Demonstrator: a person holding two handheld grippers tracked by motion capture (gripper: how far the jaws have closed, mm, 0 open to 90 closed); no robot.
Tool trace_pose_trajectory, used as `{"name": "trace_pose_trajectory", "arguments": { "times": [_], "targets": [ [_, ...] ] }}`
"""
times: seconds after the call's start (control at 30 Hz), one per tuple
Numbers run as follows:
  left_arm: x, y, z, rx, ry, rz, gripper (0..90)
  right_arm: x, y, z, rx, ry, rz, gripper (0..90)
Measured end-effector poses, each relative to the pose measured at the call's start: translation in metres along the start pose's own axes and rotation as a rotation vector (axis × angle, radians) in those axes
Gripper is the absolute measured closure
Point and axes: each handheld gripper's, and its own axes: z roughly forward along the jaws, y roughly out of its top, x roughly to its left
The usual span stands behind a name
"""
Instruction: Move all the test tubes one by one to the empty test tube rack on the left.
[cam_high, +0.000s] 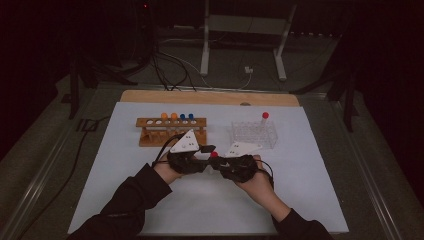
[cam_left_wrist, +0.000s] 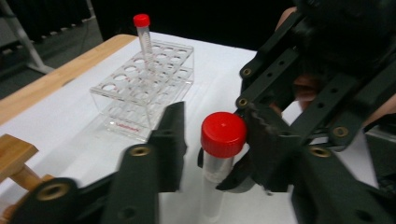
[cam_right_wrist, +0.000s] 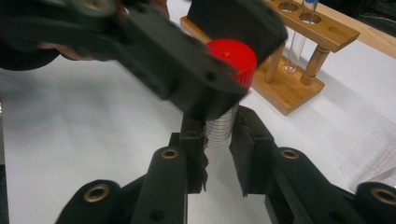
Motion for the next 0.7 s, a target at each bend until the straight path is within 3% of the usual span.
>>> {"name": "trace_pose_trajectory", "arguments": {
  "times": [0.07,0.23,0.33,0.57,0.7],
  "targets": [
    [-0.001,0.0,0.001,0.002,0.009,0.009,70.2,-0.001,0.0,0.0,-0.002,-0.003,0.002,75.3],
    [0.0,0.002,-0.003,-0.004,0.024,0.013,71.3,-0.003,-0.001,-0.001,-0.019,0.006,0.018,73.7],
    [0.005,0.004,-0.013,-0.018,0.04,-0.003,71.4,-0.004,0.0,-0.005,-0.048,0.014,0.03,62.8],
    [0.02,0.007,-0.048,-0.018,0.148,-0.007,71.5,-0.009,0.002,-0.014,-0.116,0.008,0.057,37.6],
    [0.03,0.006,-0.067,-0.023,0.216,-0.019,71.5,-0.009,0.004,-0.017,-0.142,-0.008,0.062,28.1]
  ]
}}
